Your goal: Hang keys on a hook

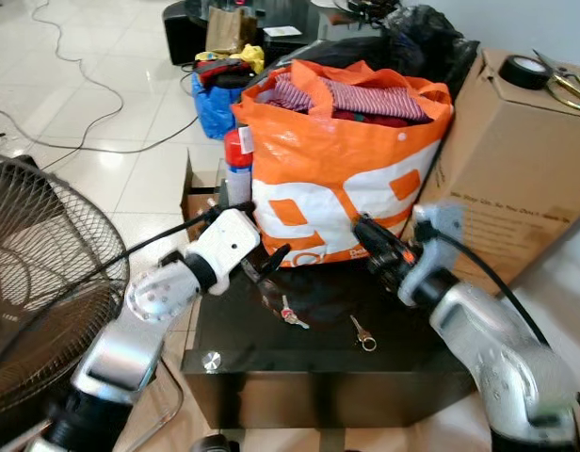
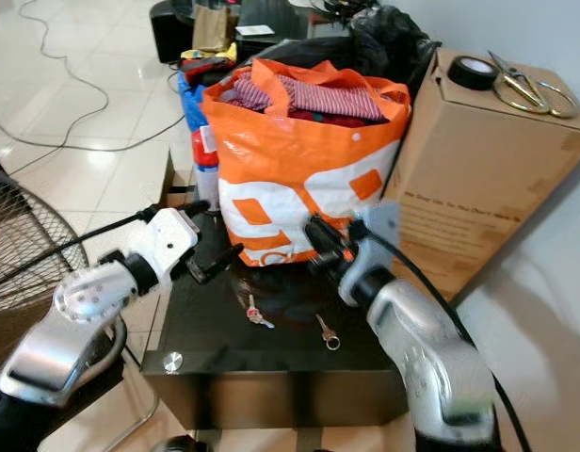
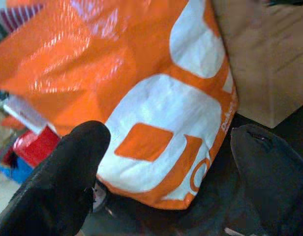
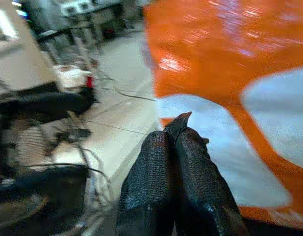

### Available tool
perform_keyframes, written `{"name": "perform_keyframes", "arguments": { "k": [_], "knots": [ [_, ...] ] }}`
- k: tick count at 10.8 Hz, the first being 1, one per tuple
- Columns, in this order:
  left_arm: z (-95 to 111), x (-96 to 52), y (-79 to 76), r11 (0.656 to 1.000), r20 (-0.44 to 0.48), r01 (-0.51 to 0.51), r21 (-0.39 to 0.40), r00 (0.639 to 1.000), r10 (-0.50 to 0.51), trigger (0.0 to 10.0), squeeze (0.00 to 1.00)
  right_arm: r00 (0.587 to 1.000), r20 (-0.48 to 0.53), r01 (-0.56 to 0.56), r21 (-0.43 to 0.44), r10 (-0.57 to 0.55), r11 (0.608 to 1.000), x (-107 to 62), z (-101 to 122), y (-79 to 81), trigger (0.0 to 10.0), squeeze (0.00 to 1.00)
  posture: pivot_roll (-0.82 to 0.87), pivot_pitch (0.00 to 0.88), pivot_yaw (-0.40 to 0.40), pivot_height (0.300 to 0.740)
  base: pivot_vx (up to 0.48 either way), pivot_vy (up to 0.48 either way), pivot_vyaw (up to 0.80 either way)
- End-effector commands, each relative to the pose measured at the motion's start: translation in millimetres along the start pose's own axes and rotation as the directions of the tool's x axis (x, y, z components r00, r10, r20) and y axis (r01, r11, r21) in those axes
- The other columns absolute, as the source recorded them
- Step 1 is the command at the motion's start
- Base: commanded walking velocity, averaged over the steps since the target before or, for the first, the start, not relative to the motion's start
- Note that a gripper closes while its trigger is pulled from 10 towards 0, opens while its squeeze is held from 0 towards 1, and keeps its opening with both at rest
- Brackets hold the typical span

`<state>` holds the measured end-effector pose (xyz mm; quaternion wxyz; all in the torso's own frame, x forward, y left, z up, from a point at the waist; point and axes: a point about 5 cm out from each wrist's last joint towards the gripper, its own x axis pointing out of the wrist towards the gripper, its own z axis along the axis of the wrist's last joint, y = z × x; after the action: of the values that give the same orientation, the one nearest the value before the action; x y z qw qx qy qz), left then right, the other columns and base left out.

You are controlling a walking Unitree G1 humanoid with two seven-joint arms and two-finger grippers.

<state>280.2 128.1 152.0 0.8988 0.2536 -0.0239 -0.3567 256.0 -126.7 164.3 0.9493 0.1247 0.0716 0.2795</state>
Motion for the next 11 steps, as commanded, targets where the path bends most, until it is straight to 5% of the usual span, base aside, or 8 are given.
{"name": "perform_keyframes", "arguments": {
  "k": [1,3,4,5,7,8,11],
  "knots": [
    [9,7.6,-3.7,0.996,0.067,0.035,0.078,0.997,-0.04,10.0,1.0,0.997,0.025,-0.069,0.023,0.069,0.997,0.8,6,1.4,0.0,0.0,0.04,0.0,-0.075,0.74,0.0,0.0,0.0],
    [19,22.1,-13.9,0.986,0.152,0.088,0.145,0.982,-0.11,10.0,1.0,0.995,0.04,-0.098,0.047,0.096,0.994,-4.1,11,-3.0,0.0,0.0,0.0,0.0,-0.072,0.74,0.0,0.0,0.0],
    [23,26.0,-16.8,0.979,0.197,0.107,0.171,0.97,-0.14,10.0,0.36,0.989,0.055,-0.138,0.065,0.134,0.988,-8.2,13,0.2,0.0,0.0,-0.01,0.0,-0.075,0.74,0.0,0.0,0.0],
    [29,29.2,-13.6,0.979,0.243,0.076,0.19,0.962,-0.122,10.0,0.09,0.985,0.063,-0.166,0.072,0.162,0.983,-10.7,15,3.6,0.0,0.0,-0.02,0.0,-0.071,0.74,0.0,0.0,0.0],
    [32,32.6,-8.4,0.98,0.299,0.04,0.195,0.949,-0.098,10.0,0.0,0.978,0.063,-0.204,0.069,0.2,0.976,-12.9,15,8.1,0.0,0.0,-0.03,0.0,-0.069,0.74,0.0,0.0,0.0],
    [32,34.2,-7.4,0.988,0.341,0.034,0.151,0.936,-0.084,0.0,0.0,0.969,0.078,-0.241,0.077,0.235,0.968,-14.9,18,11.8,0.0,0.0,-0.03,0.0,-0.074,0.74,0.0,0.0,0.0],
    [30,41.3,-8.3,0.994,0.411,0.065,0.085,0.907,-0.094,0.0,0.0,0.952,0.099,-0.298,0.095,0.289,0.95,-20.2,24,17.3,0.0,0.0,-0.03,0.0,-0.082,0.74,0.0,0.0,0.0]
  ]
}}
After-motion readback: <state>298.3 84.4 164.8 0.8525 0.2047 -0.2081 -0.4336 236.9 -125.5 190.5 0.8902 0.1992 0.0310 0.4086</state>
